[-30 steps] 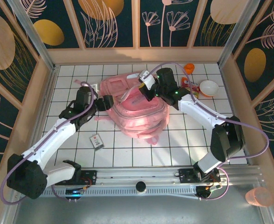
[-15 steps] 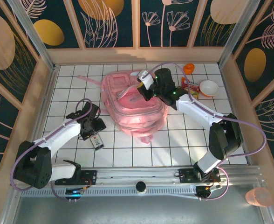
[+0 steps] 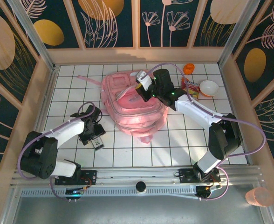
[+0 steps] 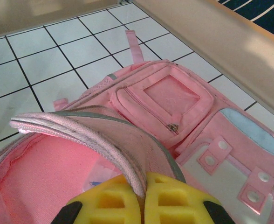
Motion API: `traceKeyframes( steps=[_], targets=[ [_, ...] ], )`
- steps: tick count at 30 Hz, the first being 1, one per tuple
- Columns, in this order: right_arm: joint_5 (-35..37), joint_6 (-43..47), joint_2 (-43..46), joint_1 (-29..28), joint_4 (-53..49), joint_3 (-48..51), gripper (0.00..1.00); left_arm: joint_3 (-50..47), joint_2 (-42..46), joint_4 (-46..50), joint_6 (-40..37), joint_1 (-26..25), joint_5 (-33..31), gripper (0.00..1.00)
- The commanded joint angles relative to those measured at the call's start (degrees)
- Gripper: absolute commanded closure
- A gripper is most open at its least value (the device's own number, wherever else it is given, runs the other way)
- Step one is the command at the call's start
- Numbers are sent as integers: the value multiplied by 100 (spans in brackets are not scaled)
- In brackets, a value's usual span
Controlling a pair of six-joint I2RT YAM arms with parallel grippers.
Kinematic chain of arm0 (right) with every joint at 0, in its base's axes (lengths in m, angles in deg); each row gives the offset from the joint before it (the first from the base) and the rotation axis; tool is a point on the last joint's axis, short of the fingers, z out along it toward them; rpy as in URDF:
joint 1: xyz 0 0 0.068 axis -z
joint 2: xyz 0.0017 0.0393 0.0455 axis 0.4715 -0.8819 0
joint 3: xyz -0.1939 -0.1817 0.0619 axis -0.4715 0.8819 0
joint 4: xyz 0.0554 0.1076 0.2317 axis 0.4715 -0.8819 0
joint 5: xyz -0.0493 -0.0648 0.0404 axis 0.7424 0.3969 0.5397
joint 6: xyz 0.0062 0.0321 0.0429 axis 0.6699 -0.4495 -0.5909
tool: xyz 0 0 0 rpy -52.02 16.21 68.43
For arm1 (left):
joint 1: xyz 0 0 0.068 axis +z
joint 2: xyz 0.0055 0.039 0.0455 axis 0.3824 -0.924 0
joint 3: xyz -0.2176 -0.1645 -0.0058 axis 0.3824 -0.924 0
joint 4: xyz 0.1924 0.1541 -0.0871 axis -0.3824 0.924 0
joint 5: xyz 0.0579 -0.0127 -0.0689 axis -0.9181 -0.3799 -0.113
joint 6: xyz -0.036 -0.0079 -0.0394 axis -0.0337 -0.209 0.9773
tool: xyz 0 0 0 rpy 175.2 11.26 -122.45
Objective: Pack the student bag
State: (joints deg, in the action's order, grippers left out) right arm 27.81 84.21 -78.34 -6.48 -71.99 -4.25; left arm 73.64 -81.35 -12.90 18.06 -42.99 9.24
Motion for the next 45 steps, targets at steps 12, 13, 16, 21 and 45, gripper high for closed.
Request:
traceKeyframes(
  steps=[12,13,16,21,45],
  targets=[
    [-217,35,76,-82,699,-200,100,-74,-97,-46,-46,47,400,47],
    [-208,35,92,-89,696,-191,100,-18,-59,5,-32,47,371,49],
    [-208,41,134,-90,699,-161,100,190,83,125,90,47,352,56],
    [-226,-20,207,-92,763,-70,100,550,391,178,312,47,483,59],
    [2128,-2803,-92,-1051,1013,-800,100,2290,1162,-901,1882,-518,961,61]
  ],
)
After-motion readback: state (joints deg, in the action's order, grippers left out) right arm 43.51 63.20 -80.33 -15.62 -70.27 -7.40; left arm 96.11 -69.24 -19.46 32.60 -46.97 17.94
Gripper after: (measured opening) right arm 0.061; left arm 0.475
